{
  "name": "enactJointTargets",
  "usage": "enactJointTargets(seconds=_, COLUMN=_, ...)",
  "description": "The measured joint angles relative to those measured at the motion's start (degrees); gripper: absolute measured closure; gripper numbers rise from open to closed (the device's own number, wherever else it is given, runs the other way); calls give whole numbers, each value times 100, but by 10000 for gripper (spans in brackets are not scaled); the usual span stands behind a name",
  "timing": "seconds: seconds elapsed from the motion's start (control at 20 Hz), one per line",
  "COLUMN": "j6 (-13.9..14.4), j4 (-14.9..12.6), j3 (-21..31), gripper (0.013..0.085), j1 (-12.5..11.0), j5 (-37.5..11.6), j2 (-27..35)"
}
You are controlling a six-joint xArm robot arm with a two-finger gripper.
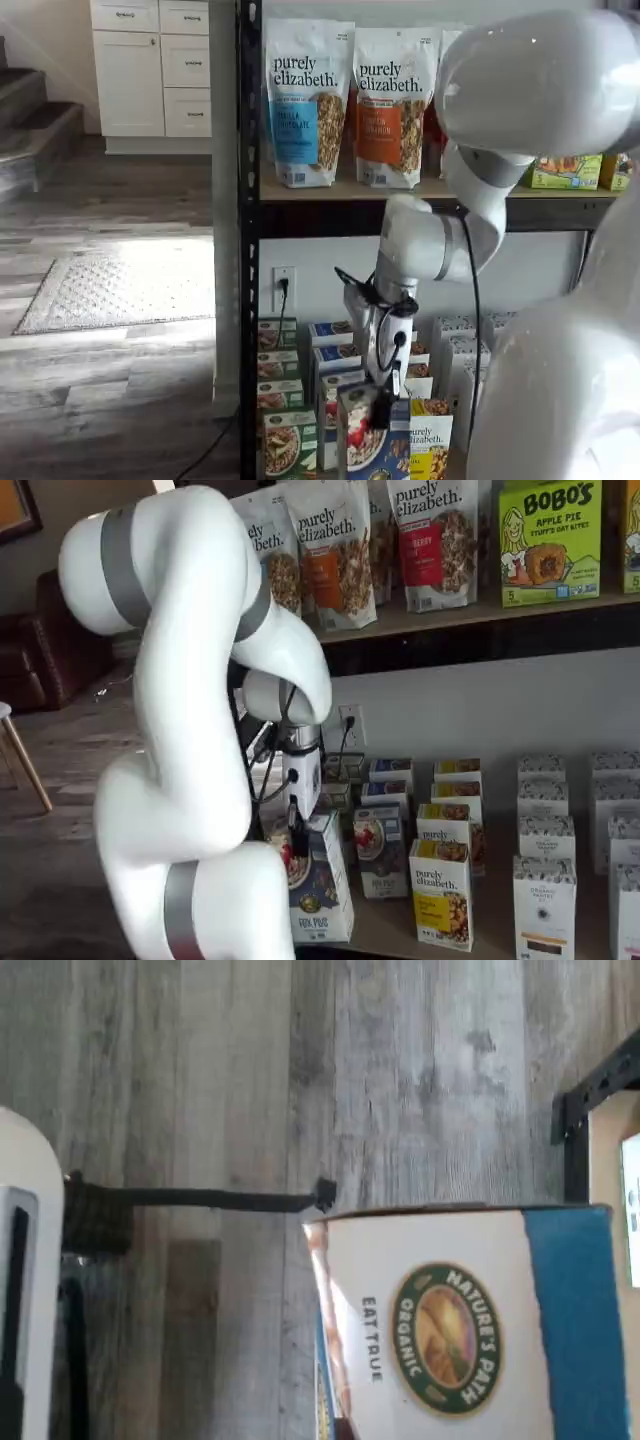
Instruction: Pick up the blue and white box that is on the bottom shelf, the second box from the left
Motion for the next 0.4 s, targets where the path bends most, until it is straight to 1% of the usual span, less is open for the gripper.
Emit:
enactJointTargets(seconds=0.2, j6=-4, j4=94, j3=70, gripper=530, j1=-20, j5=495, j2=-617)
enactJointTargets(seconds=0.4, j6=83, j4=57, j3=62, gripper=530, j1=-31, j5=862, j2=-1014)
